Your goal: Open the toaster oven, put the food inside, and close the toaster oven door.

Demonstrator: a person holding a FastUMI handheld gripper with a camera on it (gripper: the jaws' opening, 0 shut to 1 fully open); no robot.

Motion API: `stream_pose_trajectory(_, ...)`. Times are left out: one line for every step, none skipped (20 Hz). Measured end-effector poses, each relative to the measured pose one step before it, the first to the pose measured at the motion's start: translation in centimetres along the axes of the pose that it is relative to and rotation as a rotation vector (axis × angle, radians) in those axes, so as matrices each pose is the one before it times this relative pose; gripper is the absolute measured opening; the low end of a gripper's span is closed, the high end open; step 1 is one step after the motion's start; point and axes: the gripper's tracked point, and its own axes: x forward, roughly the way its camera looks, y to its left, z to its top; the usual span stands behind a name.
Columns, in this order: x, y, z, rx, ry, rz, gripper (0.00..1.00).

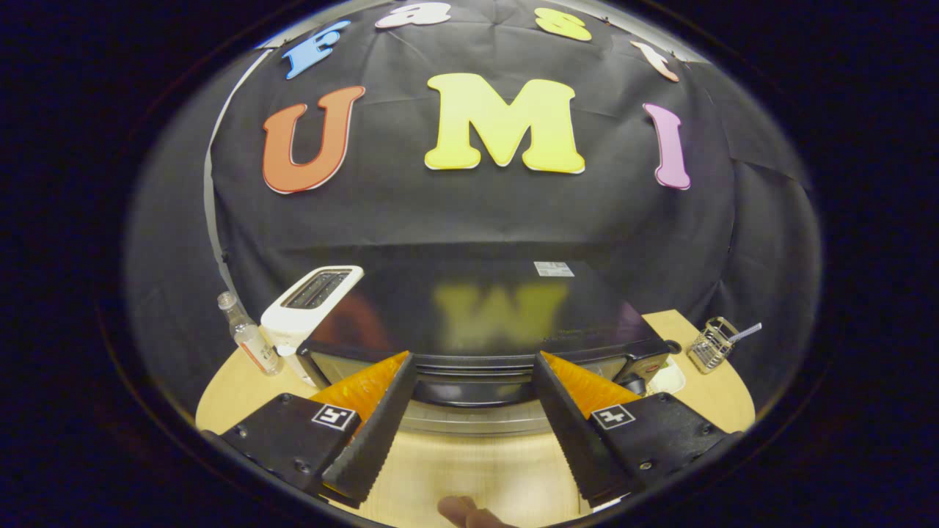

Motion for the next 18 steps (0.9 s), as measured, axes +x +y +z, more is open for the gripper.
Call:
stream_pose_trajectory(0.179,-0.013,0.233,-0.00051,-0.00230,0.00699,1.00)
stream_pose_trajectory(0.282,0.100,-0.026,-0.00830,0.00994,0.00267,1.00)
stream_pose_trajectory(0.488,0.218,0.056,-0.03139,0.01980,0.01826,1.00)
stream_pose_trajectory(-0.339,-0.131,0.256,-0.00397,-0.00852,-0.00076,1.00)
stream_pose_trajectory(0.259,0.158,-0.387,0.00406,0.01773,0.00026,1.00)
stream_pose_trajectory(-0.108,-0.162,0.166,0.00529,-0.01100,0.00343,1.00)
stream_pose_trajectory(-0.231,-0.048,-0.142,0.01105,-0.00042,0.00858,1.00)
stream_pose_trajectory(0.060,0.055,-0.026,0.00581,-0.00662,0.00954,1.00)
stream_pose_trajectory(-0.266,-0.044,-0.078,-0.00589,-0.00389,0.00901,1.00)
stream_pose_trajectory(-0.394,-0.049,-0.312,-0.00327,0.00059,0.00285,1.00)
stream_pose_trajectory(-0.567,0.089,-0.302,-0.00917,0.00334,-0.00025,1.00)
stream_pose_trajectory(-0.703,0.059,-0.507,-0.01266,0.00115,-0.00118,1.00)
stream_pose_trajectory(-0.629,0.045,-0.464,-0.00688,0.00152,-0.00137,1.00)
stream_pose_trajectory(-0.626,0.055,-0.569,-0.00537,-0.00160,-0.00162,1.00)
stream_pose_trajectory(-0.631,0.052,-0.596,-0.00787,0.00216,-0.00225,1.00)
stream_pose_trajectory(-0.335,-0.019,-0.603,-0.01044,0.00405,-0.00410,1.00)
stream_pose_trajectory(-0.689,0.096,-0.753,-0.00615,0.00437,-0.00313,1.00)
stream_pose_trajectory(-0.782,0.093,-0.899,-0.00329,0.00583,-0.00350,1.00)
